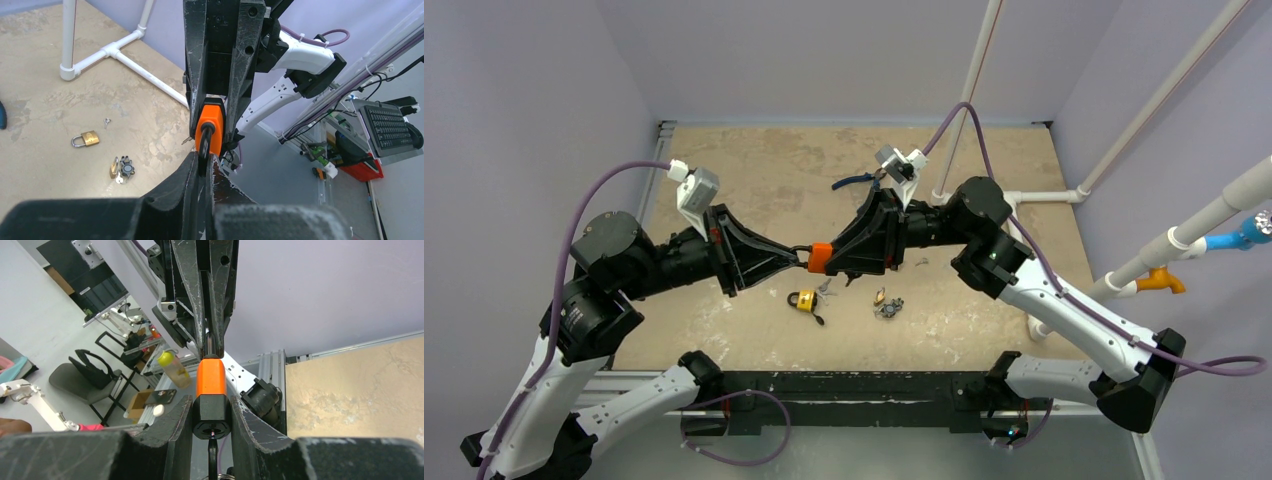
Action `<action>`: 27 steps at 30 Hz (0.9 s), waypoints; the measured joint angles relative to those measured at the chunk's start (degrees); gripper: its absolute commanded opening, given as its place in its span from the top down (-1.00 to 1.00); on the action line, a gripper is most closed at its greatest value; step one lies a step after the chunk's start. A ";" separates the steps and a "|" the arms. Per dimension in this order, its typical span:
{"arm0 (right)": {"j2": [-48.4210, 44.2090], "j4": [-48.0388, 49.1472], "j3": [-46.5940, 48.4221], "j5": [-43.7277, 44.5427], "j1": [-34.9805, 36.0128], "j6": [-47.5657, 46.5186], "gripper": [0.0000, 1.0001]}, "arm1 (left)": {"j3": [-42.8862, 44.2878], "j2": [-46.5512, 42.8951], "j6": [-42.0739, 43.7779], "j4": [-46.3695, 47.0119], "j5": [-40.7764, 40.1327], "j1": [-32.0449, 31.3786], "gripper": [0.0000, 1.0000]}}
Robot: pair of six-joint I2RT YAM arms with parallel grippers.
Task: Lock with the key
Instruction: Lock the lock.
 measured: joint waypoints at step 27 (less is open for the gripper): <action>1.07 -3.15 2.25 -0.42 0.00 -1.09 1.00 | 0.02 0.15 0.00 0.02 -2.08 -1.60 1.00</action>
